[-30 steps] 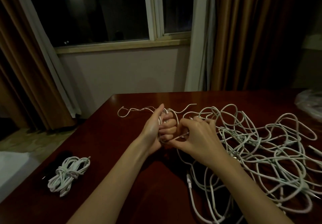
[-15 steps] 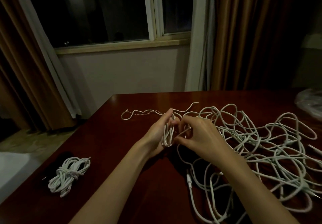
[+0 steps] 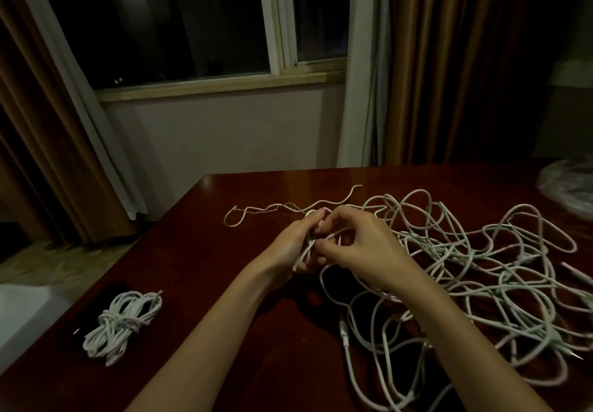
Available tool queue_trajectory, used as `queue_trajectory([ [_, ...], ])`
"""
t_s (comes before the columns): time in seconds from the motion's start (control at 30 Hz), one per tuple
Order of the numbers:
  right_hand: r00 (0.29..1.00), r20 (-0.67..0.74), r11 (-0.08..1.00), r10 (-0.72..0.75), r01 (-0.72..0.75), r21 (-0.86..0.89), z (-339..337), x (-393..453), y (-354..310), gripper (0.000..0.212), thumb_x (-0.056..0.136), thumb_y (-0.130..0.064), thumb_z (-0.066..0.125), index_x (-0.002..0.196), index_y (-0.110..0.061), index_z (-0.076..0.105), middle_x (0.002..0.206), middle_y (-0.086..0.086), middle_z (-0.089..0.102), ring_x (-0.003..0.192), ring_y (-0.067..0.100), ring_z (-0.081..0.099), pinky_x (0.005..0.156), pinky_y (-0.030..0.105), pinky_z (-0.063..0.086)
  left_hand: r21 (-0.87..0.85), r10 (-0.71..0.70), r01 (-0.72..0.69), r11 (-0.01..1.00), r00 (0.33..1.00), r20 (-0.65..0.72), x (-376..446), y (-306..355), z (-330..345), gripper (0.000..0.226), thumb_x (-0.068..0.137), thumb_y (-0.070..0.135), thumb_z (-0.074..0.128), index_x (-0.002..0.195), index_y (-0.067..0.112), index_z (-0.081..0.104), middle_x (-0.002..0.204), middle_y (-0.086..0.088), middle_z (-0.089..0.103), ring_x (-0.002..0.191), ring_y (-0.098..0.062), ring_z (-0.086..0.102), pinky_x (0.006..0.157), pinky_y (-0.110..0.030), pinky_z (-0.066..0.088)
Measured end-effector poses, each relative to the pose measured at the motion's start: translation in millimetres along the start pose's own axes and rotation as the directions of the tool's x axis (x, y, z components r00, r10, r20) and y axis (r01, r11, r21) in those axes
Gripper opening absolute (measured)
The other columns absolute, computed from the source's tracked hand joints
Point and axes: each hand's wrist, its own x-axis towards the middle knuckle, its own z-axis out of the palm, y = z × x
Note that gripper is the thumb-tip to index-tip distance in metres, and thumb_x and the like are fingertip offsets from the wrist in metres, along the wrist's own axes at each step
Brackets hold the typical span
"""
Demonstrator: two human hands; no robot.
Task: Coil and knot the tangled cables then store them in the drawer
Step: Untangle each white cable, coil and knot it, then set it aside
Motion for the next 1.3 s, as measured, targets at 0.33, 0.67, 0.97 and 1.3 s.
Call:
queue_trajectory([
  [0.33, 0.977, -0.196, 0.988, 0.083, -0.056, 0.142, -7.2, 6.6, 13.7, 0.009, 0.091, -0.016, 0.062, 0.09, -0.025, 0.065, 0.08, -0.008, 0.069, 0.071, -0.003, 0.063, 0.059, 0.011, 0.043, -0.078, -0.038, 0.063, 0.995, 0.959, 0.28, -0.4, -2.0, -7.4, 0.038, 0.091, 0.052, 0.039, 0.1, 0.016, 0.048, 0.051, 0.006, 0.029, 0.033, -0.002, 0.02, 0.033, -0.012, 0.016],
  [0.67, 0.952, -0.257, 0.973, 0.166, -0.117, 0.197, -7.4, 8.1, 16.8, 0.01, 0.093, -0.023, 0.061, 0.09, -0.02, 0.07, 0.075, -0.003, 0.068, 0.061, 0.008, 0.063, 0.058, 0.02, 0.047, -0.282, 0.001, 0.06, 0.958, 0.978, 0.211, 0.2, 1.8, -8.1, 0.036, 0.09, 0.044, 0.042, 0.063, 0.02, 0.038, 0.044, 0.01, 0.023, 0.032, -0.002, 0.019, 0.031, -0.013, 0.012],
  [0.97, 0.975, -0.213, 0.974, 0.063, -0.013, 0.227, 2.8, 4.8, 7.9, 0.011, 0.094, -0.021, 0.06, 0.094, -0.026, 0.069, 0.072, -0.012, 0.065, 0.06, -0.003, 0.06, 0.059, 0.016, 0.044, 0.081, 0.15, -0.145, 0.986, 0.987, -0.062, -0.7, -3.2, 7.3, 0.044, 0.102, 0.047, 0.031, 0.083, 0.015, 0.055, 0.046, 0.012, 0.042, 0.039, -0.001, 0.032, 0.039, -0.013, 0.024],
  [1.3, 0.999, -0.048, 0.99, -0.012, 0.019, 0.138, 20.2, -0.4, 4.0, 0.029, 0.096, -0.017, 0.057, 0.123, -0.023, 0.063, 0.092, -0.013, 0.067, 0.08, -0.007, 0.061, 0.068, 0.009, 0.048, 0.017, 0.192, -0.193, 0.981, 0.958, -0.211, -0.6, -5.1, 6.8, 0.041, 0.094, 0.043, 0.046, 0.084, 0.006, 0.06, 0.069, 0.0, 0.064, 0.058, -0.007, 0.063, 0.051, -0.018, 0.047],
])
